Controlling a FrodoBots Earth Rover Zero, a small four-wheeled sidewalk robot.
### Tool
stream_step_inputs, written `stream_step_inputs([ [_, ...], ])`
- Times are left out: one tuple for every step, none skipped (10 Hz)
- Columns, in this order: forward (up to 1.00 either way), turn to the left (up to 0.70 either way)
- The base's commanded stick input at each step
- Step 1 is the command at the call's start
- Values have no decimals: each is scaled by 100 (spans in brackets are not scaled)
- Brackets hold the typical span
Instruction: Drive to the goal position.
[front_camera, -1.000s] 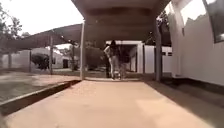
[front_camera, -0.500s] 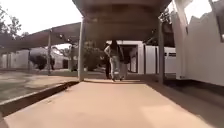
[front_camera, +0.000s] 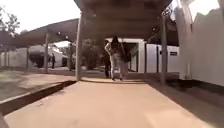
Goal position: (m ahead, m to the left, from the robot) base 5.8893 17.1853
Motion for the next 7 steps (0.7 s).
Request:
stream_step_inputs([
  [50, 0],
  [50, 0],
  [50, 0],
  [50, 0],
  [50, 0],
  [50, 0],
  [50, 0],
])
